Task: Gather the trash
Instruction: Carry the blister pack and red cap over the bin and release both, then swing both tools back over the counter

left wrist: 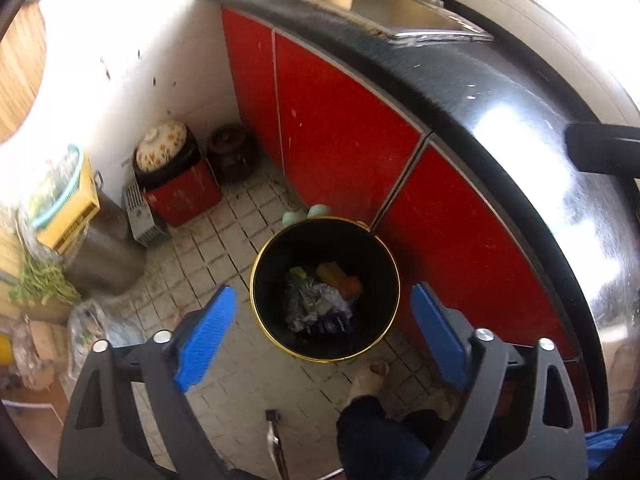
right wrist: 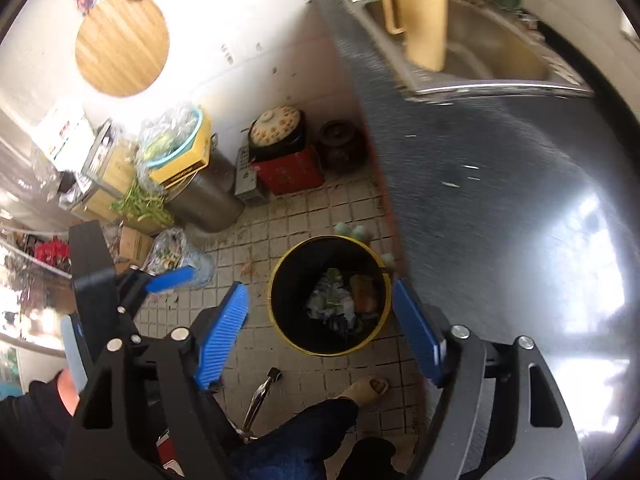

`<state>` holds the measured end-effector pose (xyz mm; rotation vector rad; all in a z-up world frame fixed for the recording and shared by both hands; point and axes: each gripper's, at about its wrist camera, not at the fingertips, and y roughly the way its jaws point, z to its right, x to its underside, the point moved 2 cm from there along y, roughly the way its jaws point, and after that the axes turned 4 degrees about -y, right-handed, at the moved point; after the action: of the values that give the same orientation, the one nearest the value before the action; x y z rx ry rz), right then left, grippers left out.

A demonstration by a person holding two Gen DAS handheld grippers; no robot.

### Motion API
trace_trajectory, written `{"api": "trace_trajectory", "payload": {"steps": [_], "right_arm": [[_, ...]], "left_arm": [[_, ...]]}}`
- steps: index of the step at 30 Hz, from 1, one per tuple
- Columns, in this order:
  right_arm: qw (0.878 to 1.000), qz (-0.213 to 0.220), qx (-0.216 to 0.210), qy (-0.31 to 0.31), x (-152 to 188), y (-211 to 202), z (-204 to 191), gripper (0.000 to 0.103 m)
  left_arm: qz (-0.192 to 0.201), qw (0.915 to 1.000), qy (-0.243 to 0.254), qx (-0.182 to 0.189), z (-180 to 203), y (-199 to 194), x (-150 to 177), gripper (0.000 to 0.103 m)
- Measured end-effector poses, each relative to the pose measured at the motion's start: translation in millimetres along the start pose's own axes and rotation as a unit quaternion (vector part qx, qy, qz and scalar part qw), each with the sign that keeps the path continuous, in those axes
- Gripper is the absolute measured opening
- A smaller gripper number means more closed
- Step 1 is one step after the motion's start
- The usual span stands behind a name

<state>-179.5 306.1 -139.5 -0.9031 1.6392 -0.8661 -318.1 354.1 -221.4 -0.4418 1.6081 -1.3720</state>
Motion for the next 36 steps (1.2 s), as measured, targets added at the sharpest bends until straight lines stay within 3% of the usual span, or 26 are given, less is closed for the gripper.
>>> {"api": "trace_trajectory", "payload": {"steps": [2,7,10,12,15,18,21,22,24,25,28,36], "right_arm": [[0.999,0.023,0.024,0.013,15.7,-30.0,21.4,0.075],[0.988,0.082,0.105,0.077,68.0,-110.1,85.4,0.081],[0.971,0.120,0.163,0.128,113.7,-161.7,125.0,0.084],[0.956,0.132,0.200,0.167,147.4,-190.1,148.5,0.084],[0.929,0.145,0.249,0.232,202.8,-231.0,180.8,0.084],[0.900,0.154,0.286,0.292,261.9,-265.2,198.9,0.084],[0.879,0.155,0.305,0.332,309.8,-283.6,202.8,0.084],[0.875,0.153,0.309,0.339,322.0,-286.8,202.7,0.084],[0.869,0.146,0.319,0.349,345.7,-292.4,201.8,0.084],[0.867,0.144,0.321,0.354,354.3,-294.1,202.9,0.084],[0.864,0.142,0.316,0.365,371.9,-297.1,211.0,0.084],[0.887,0.131,0.275,0.347,374.0,-272.5,223.8,0.084]], "left_arm": [[0.010,0.9997,0.024,-0.001,19.1,-12.1,-3.9,0.091],[0.039,0.9928,0.104,0.045,99.5,-38.6,-14.6,0.093],[0.042,0.9792,0.172,0.099,166.0,-46.8,-19.7,0.093],[0.045,0.9653,0.221,0.131,211.0,-51.3,-20.9,0.093],[0.048,0.9352,0.301,0.180,282.7,-60.4,-16.1,0.093],[0.049,0.8984,0.376,0.223,354.8,-70.4,-3.2,0.093],[0.045,0.8718,0.421,0.246,400.1,-78.1,12.1,0.093],[0.041,0.8595,0.441,0.256,417.8,-80.6,19.2,0.093],[0.037,0.8452,0.464,0.262,436.7,-83.4,30.8,0.093],[0.035,0.8379,0.476,0.265,446.0,-83.4,35.8,0.093],[0.025,0.8285,0.491,0.268,464.0,-83.3,46.7,0.093],[0.012,0.8203,0.510,0.259,496.3,-68.3,46.4,0.093]]}}
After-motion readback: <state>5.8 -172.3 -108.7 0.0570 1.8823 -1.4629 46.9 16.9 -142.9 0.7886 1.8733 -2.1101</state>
